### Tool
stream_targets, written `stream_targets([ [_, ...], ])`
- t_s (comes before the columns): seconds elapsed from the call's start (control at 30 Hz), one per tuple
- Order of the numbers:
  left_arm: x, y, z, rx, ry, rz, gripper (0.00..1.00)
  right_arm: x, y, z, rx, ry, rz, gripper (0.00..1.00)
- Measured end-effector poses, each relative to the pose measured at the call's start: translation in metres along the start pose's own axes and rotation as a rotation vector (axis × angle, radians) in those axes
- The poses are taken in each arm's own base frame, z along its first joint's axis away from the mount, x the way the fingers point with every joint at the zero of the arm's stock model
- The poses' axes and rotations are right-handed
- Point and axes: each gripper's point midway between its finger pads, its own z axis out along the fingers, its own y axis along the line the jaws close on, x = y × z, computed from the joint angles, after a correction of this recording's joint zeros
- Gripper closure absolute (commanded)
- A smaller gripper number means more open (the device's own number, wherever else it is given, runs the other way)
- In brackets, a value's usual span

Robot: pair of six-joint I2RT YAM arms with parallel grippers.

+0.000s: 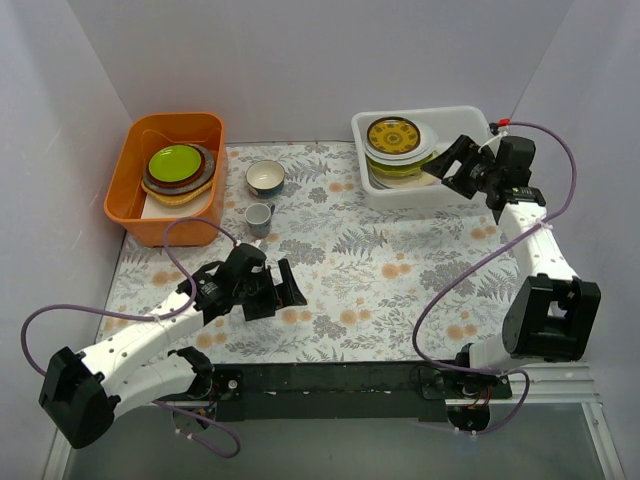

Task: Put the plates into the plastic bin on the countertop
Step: Reset both arms

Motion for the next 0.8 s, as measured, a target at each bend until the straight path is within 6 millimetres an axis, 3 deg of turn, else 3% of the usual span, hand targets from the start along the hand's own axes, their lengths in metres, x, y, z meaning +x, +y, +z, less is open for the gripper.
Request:
stream_targets([
  [0.17, -0.001, 0.001, 0.002, -0.023, 0.018, 0.028, 0.02, 0.015, -0.005, -0.028, 0.058, -0.025, -0.068, 0.07],
  [0.33, -0.01, -0.011, -0.003, -0.012, 0.007, 0.064, 0.02, 0.038, -0.015, -0.058, 0.127, -0.032, -0.119, 0.06],
  [0.53, -0.026, -0.028, -0.003, -0.025, 0.001, 0.096, 0.02, 0.061, -0.012, -0.091, 0.14, -0.048, -0.176, 0.04],
  [0.7, -0.04, -0.038, -0.003, -0.049, -0.012, 0.119, 0.02, 0.084, -0.021, -0.105, 0.154, -0.024, -0.206, 0.02],
  [0.8, -0.047, -0.04, -0.003, -0.07, -0.016, 0.126, 0.02, 0.114, -0.039, -0.11, 0.185, 0.026, -0.192, 0.02],
])
